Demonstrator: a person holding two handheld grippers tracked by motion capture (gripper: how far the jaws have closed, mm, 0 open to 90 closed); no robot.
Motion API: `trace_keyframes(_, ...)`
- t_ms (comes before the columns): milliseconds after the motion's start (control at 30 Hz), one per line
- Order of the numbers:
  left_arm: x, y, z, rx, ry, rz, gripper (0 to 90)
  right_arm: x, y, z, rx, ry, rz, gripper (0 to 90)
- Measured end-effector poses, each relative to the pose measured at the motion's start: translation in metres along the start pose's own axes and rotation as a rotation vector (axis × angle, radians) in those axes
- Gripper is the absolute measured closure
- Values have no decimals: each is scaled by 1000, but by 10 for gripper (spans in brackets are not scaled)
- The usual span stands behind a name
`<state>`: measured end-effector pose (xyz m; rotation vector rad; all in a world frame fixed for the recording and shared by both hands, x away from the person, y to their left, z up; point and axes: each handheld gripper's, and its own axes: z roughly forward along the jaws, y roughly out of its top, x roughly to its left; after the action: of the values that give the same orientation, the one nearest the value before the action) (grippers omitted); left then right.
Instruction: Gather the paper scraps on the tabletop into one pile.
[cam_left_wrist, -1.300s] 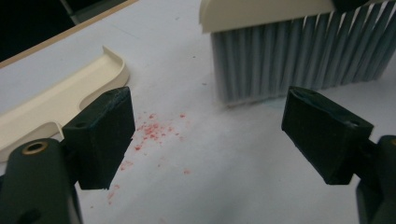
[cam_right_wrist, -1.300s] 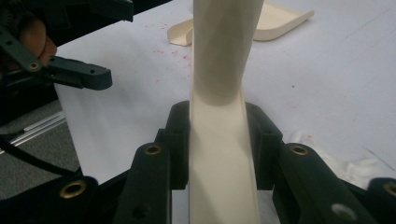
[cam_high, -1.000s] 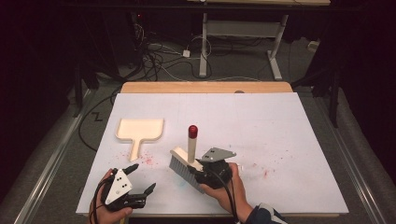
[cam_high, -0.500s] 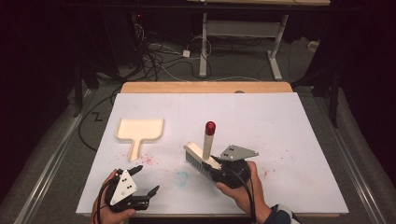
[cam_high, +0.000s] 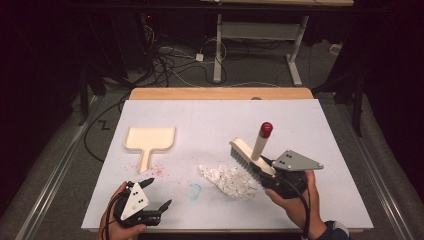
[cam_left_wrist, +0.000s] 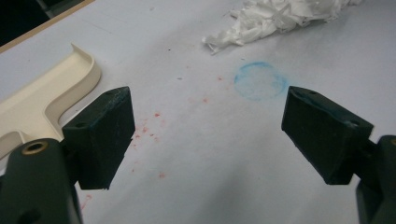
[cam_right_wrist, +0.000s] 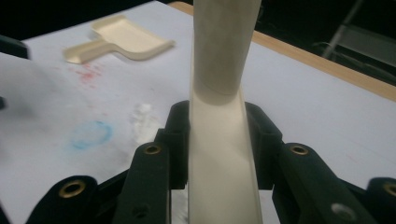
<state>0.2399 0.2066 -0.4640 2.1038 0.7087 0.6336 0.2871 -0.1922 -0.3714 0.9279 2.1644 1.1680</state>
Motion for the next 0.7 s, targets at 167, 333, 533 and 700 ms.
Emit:
trace_keyframes(167,-1,1,3,9,-4,7,164,-21,-22,3,53,-155,-7,677)
trace_keyframes(333,-3,2,6,18,-11,13,164,-30,-40,16,103,-225,45,677)
trace_keyframes(533,-4,2,6,16,-13,22,164,-6,-49,31,129,-232,48,677)
trace_keyframes(700,-3,2,7,16,-21,19,164,23,-46,47,111,-213,22,674)
